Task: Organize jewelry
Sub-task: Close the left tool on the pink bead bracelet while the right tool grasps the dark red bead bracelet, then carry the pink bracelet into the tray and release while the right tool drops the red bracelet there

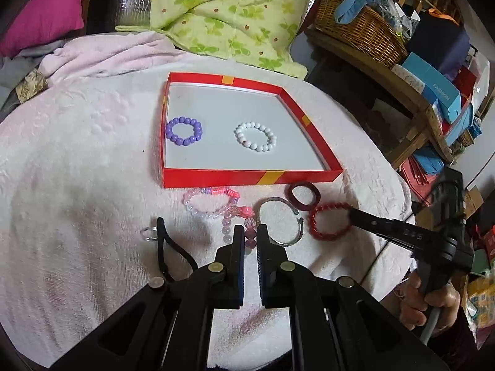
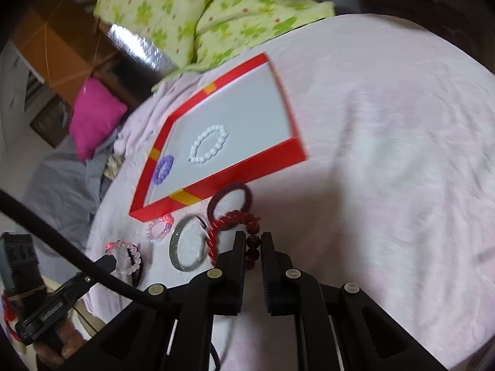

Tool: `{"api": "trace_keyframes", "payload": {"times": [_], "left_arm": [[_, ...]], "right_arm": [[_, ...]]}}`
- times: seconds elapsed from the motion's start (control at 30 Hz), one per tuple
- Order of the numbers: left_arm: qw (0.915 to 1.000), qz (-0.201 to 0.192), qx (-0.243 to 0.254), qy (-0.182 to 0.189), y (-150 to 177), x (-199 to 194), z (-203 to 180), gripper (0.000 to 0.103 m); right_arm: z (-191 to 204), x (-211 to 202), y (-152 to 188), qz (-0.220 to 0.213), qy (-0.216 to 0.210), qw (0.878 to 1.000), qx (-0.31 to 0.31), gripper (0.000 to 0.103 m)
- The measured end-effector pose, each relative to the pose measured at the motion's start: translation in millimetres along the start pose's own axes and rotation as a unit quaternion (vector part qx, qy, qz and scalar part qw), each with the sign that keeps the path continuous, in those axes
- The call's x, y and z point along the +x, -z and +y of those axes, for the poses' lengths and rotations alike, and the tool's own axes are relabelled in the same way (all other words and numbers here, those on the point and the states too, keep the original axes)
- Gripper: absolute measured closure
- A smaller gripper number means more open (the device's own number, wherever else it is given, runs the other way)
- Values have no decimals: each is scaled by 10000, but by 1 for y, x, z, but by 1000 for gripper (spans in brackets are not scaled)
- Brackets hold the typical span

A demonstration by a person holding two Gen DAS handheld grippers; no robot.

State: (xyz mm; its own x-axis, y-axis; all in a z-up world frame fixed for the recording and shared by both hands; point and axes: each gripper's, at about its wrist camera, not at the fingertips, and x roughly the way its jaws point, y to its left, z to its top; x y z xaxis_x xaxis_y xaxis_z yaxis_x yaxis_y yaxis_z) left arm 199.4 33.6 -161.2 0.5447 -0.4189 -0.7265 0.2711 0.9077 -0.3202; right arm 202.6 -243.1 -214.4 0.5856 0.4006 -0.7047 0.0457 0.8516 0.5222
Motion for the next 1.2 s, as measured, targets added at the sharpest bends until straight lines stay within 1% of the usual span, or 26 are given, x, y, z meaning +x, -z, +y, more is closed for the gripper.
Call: {"api": "trace_keyframes", "payload": {"times": [0.07, 0.2, 0.4, 0.47, 0.57, 0.67, 0.8, 0.9, 1.07, 1.2], "left_arm": [[10000, 18, 15, -23, 0, -1, -2, 95], [10000, 13, 37, -47, 1, -6, -5, 95], [9996, -139, 171, -149, -9, -20, -7, 95], [9992, -222, 245, -228, -19, -25, -5, 95], [9987, -295, 324, -251, -35, -30, 0, 95], [9978, -359, 484, -272, -57, -30, -1, 95], [9966, -381, 690, -251, -86, -17, -7, 95], [9964, -321, 769, -146, -108, 1, -11, 95], [9978, -98, 649, -25, -148, 47, -12, 95], [9994, 4, 353, -7, -172, 85, -3, 95]], "right_arm": [[-8, -14, 0, -104, -27, 9999, 101, 92], [-22, -45, -4, -405, -299, 9980, 381, 92], [-6, -63, -20, -719, -464, 9960, 242, 92], [2, -63, -25, -761, -499, 9957, 147, 92], [11, -61, -36, -809, -552, 9952, 59, 92], [21, -58, -54, -865, -650, 9941, -9, 92], [39, -48, -81, -979, -747, 9923, -139, 92], [48, -30, -101, -928, -836, 9921, -133, 92], [63, 24, -140, -716, -962, 9928, 1, 92], [73, 62, -164, -675, -957, 9931, 11, 92]]}}
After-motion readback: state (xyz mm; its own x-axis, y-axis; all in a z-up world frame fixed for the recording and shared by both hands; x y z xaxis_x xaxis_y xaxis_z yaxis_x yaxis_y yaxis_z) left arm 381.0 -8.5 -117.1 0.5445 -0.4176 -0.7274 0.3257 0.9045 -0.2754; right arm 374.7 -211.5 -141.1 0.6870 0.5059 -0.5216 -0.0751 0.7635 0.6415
